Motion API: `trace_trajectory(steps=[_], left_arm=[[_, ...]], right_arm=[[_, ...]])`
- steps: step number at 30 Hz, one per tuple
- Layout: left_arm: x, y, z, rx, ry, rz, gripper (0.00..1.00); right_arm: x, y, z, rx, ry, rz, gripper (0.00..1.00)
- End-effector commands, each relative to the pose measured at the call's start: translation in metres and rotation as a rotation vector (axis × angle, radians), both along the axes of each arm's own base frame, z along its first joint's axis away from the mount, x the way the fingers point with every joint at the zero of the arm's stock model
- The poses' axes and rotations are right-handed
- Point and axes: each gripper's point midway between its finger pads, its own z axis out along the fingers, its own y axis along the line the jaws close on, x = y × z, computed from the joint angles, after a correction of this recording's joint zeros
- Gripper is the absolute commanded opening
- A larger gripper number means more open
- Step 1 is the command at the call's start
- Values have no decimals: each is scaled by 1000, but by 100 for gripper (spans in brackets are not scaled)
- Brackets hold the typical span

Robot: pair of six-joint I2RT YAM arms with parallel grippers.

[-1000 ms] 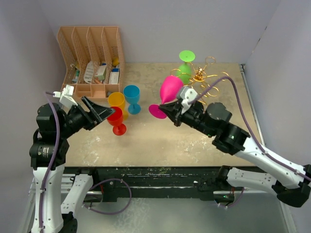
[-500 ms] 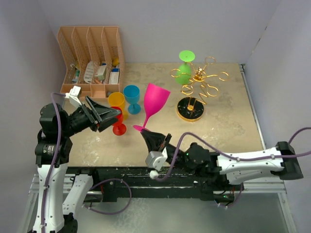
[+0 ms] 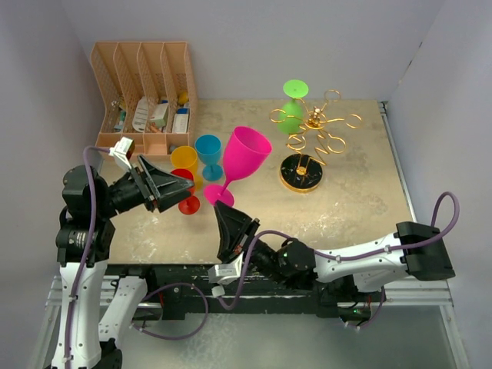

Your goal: Take the wine glass off the wine glass rack

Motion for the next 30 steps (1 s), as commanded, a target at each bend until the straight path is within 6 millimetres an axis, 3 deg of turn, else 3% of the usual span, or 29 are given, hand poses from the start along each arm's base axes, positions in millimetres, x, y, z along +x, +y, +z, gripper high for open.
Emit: trace_trajectory(steps=[1, 30], left_arm=[[-6, -4, 3, -7, -32, -38, 66], [-4, -11, -11, -75, 21, -98, 61]], right_arm=[[-2, -21, 50, 168, -54, -16, 0], [-21, 23, 45, 85, -162, 68, 0]])
